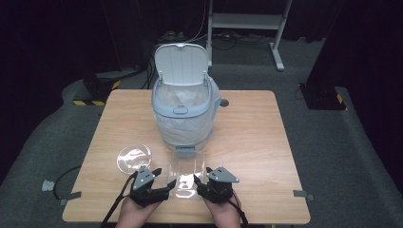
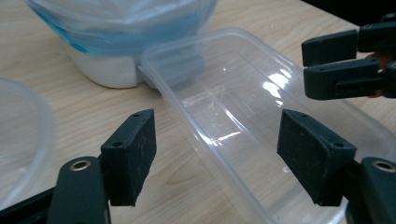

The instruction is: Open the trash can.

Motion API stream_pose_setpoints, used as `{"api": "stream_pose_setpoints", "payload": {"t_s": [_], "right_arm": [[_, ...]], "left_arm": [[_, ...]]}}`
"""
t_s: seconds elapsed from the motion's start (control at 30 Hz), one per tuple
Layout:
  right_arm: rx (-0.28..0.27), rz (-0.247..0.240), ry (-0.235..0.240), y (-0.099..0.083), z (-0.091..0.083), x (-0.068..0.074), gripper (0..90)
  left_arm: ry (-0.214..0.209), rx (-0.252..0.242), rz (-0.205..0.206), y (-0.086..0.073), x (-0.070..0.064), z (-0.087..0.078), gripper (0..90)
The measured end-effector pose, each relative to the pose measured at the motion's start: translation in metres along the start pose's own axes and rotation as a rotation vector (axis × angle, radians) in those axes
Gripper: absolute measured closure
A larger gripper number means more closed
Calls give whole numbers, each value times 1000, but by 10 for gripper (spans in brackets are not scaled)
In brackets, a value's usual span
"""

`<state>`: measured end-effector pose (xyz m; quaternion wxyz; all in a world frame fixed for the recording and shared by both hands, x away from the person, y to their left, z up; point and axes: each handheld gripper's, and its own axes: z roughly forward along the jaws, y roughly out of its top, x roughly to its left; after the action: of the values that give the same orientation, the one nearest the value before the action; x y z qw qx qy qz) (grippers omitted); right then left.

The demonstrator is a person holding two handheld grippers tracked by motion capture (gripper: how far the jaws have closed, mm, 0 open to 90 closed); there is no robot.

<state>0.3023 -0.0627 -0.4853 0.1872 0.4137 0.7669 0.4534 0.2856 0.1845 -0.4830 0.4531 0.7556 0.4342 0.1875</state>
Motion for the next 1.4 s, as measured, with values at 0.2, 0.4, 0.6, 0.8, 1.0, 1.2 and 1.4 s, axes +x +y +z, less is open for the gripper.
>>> {"api": "stream_pose_setpoints", "payload": {"t_s": [0.2, 0.4, 0.6, 0.8, 1.0, 1.2, 1.4], "right_arm": [[0, 8, -10, 1, 4, -2, 452], [16, 6, -7, 2, 6, -2, 439], [24, 15, -7, 1, 6, -1, 441], [25, 25, 6, -1, 7, 0, 438], [32, 58, 31, -2, 7, -3, 436], [41, 116, 80, -2, 11, -10, 420], [42, 144, 118, -3, 13, -15, 434]], "left_arm": [[-51, -25, -63, -1, 8, 11, 386], [-81, -43, -65, -7, 16, 13, 452], [-106, -39, -77, -9, 23, 11, 445], [-163, -22, -126, -11, 28, 15, 375], [-187, -20, -143, -10, 29, 18, 376], [-242, -10, -156, -10, 26, 26, 354], [-258, -11, -167, -11, 30, 24, 398]]}}
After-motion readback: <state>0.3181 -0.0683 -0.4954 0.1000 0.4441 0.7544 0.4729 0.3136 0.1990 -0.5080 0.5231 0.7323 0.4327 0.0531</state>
